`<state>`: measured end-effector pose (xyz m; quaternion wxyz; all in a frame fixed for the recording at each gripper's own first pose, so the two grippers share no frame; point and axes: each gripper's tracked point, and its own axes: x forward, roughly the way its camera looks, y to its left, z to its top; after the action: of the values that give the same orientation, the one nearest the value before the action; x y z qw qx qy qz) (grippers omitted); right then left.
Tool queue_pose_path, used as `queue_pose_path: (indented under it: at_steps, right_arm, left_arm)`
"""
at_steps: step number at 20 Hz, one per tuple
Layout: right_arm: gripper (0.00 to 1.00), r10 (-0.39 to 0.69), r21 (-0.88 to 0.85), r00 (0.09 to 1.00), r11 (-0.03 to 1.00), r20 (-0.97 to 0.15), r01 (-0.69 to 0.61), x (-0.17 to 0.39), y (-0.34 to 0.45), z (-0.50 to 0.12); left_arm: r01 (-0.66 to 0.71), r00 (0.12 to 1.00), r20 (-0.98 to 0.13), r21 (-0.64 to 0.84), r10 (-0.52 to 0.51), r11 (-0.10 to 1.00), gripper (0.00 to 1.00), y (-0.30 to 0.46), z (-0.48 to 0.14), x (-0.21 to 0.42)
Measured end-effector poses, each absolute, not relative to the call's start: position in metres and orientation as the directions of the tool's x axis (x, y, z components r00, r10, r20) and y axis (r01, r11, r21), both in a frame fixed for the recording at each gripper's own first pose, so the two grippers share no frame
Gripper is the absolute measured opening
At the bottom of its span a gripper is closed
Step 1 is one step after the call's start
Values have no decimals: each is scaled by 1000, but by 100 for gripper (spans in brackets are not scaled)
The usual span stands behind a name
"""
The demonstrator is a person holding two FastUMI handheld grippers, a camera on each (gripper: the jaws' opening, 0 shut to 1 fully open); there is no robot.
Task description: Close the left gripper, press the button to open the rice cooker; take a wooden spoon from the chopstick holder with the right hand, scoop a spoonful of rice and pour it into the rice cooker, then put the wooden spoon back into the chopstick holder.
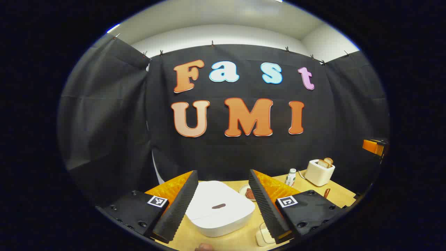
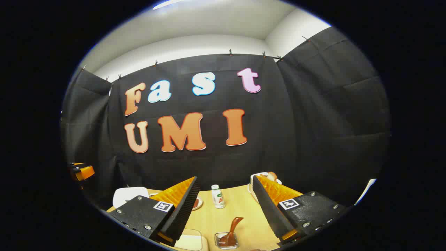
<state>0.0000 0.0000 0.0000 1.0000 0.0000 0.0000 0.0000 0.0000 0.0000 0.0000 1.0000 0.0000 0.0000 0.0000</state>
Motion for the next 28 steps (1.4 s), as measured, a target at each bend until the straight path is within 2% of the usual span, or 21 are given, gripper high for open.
queue_pose_path:
  at_steps: [1, 2, 6, 10, 18, 19, 20, 28]
  right_arm:
    - [100, 1, -19, 1000, 1000, 11, -1, -2, -1, 7]
    - [95, -6, -46, 1000, 999, 28, 8, -3, -5, 16]
    - [95, -59, -89, 998, 994, 29, 62, -11, -18, 26]
    - [95, -102, -89, 994, 991, 27, 103, -20, -32, 31]
    - [95, -159, -135, 987, 977, 33, 162, -29, -47, 35]
    - [100, -157, -136, 987, 978, 32, 160, -31, -47, 35]
    - [95, -155, -140, 987, 977, 30, 158, -31, -47, 33]
    - [95, -164, -164, 986, 973, 21, 165, -31, -46, 28]
  left_arm:
    - [-10, 1000, 0, -20, 10, 1000, 100, 8, 2, -5]
    - [-17, 1000, 0, -39, 17, 999, 100, 12, 4, -10]
    - [-59, 998, 26, -73, 61, 996, 99, 34, 18, -22]
    - [-81, 996, 26, -35, 82, 996, 99, 41, 24, -26]
    - [-71, 997, 32, -5, 71, 997, 99, 36, 34, -26]
    - [-68, 997, 30, -10, 69, 998, 99, 35, 32, -26]
    - [-65, 997, 27, -12, 65, 998, 97, 34, 31, -25]
    - [-59, 998, 16, -4, 59, 998, 100, 36, 26, -19]
